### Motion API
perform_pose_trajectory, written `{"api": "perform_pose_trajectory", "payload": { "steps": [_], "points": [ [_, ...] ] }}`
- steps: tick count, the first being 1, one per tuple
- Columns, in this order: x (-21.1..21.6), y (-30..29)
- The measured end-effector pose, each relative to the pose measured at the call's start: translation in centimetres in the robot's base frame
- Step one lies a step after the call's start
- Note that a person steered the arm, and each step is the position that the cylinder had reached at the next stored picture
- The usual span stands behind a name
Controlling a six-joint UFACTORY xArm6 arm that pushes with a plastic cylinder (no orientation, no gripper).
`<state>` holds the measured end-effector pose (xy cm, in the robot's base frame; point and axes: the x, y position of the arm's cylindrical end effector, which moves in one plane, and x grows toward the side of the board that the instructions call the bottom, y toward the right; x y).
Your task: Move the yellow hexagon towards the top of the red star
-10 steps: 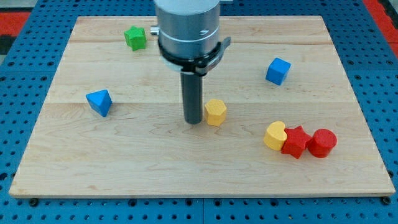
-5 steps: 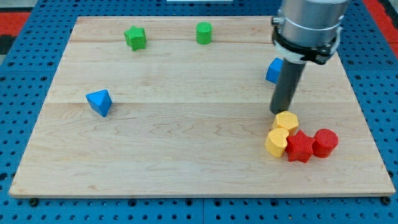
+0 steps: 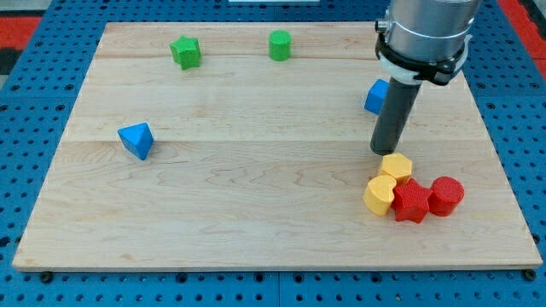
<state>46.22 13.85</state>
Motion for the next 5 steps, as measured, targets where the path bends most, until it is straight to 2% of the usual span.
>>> {"api": "perform_pose_trajectory", "payload": {
  "steps": [2,3,4,5],
  "points": [
    [0.7,-0.1],
    [3.0,0.1],
    [1.9,0.5],
    [-0.1,3.6]
  ]
}}
